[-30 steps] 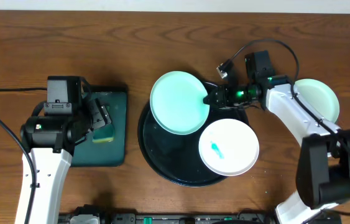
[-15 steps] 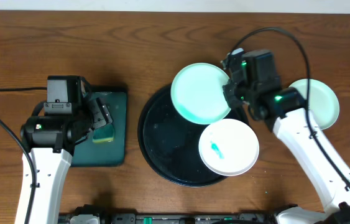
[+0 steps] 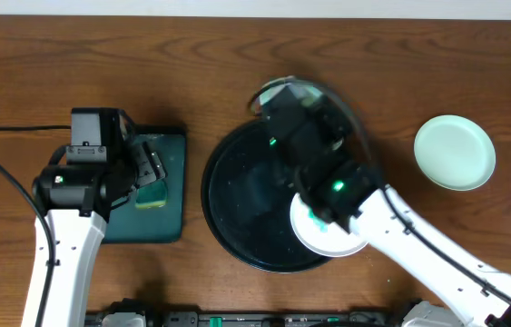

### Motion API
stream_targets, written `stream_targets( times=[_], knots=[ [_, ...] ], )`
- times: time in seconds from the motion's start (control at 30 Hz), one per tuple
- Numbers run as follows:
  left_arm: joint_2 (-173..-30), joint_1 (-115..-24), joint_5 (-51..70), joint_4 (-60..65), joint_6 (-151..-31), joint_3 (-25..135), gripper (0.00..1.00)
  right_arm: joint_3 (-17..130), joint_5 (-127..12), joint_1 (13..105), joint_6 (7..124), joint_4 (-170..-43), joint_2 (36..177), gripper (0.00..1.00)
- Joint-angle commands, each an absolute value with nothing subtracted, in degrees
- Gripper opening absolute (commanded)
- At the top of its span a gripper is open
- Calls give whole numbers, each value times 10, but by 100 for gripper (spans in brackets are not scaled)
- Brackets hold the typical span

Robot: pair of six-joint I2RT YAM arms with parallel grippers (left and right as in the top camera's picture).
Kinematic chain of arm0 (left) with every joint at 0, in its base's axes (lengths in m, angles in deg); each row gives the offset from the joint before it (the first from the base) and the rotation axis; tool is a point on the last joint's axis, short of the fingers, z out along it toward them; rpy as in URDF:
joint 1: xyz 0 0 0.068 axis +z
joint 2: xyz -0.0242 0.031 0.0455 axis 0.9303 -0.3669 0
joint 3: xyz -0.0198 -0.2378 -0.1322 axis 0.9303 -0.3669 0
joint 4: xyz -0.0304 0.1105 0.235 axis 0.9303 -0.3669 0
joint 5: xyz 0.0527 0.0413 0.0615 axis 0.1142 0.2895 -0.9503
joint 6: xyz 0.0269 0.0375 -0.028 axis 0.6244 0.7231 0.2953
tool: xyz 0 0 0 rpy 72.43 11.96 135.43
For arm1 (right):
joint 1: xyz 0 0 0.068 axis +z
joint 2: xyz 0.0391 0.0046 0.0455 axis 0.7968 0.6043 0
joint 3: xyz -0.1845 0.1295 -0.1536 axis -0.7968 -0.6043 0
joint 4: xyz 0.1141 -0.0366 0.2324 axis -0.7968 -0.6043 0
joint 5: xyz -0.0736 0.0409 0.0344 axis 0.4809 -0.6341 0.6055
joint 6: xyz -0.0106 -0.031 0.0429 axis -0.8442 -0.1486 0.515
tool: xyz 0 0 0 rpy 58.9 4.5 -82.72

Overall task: Clean dirty plates on tray and stack at the side
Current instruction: 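Lift the pale green plate off the black tray with the right gripper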

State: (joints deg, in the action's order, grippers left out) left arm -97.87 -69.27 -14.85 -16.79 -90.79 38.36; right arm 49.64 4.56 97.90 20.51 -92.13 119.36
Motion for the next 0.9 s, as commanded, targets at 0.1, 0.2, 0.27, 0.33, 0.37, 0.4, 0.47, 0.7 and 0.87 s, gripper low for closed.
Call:
stream_targets(
  times=[0.1,0.2,0.27,0.33,0.37,0.4,0.47,0.7,0.87],
  knots=[
    [-989,-692,-145,-169,-903,384,80,499,262,1057,-37,-805,1187,1],
    [-989,-692,-145,-169,-903,384,80,499,284,1076,-93,-763,1187,1],
    [-989,-692,-145,-169,-902,384,80,499,293,1086,-119,-745,1187,1],
    [-989,-692,-145,-169,-902,384,80,499,298,1094,-138,-733,1187,1],
    [-989,-692,-145,-169,-902,384,80,499,298,1097,-142,-732,1187,1],
    [-989,-692,-145,-169,-902,384,80,499,298,1099,-142,-732,1187,1],
    [-989,-692,-145,-169,-902,384,80,499,298,1102,-142,-732,1187,1],
    [-989,-692,-145,-169,-902,384,80,499,300,1103,-142,-732,1187,1],
    [-989,-692,-145,-169,-902,384,80,499,300,1103,-142,-732,1187,1]
  ],
)
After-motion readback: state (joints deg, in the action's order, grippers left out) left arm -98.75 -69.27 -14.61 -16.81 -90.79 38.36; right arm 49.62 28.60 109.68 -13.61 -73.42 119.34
